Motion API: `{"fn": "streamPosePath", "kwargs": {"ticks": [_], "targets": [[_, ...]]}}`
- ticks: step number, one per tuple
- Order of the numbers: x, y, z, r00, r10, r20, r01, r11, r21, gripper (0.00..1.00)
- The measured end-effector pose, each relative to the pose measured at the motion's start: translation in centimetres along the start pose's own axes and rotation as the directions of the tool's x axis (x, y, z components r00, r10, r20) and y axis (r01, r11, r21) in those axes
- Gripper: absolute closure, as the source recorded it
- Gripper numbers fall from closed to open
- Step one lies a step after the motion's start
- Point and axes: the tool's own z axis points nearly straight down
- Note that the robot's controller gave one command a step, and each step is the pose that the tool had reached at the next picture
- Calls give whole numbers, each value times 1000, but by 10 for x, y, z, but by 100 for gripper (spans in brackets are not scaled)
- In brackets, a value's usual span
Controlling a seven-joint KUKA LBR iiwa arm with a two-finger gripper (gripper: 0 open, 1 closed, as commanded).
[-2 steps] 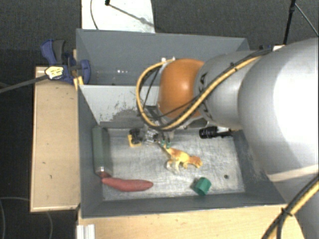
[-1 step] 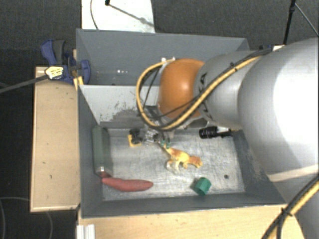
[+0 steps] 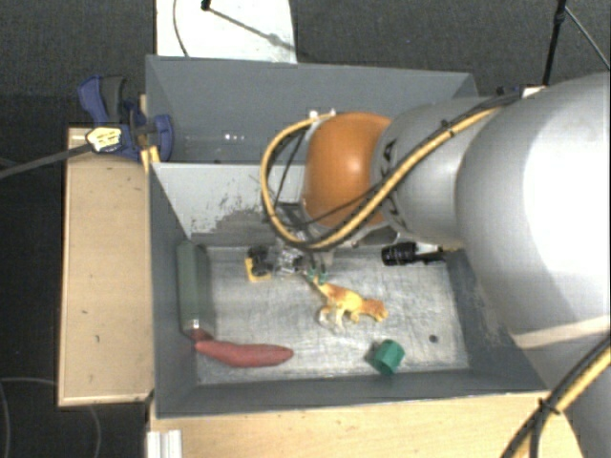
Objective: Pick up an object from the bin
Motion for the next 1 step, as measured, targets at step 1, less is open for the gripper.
{"fn": "streamPosePath", "kwargs": {"ticks": [1], "targets": [[0,0,0,1000,0,0,0,1000,0,100]]}}
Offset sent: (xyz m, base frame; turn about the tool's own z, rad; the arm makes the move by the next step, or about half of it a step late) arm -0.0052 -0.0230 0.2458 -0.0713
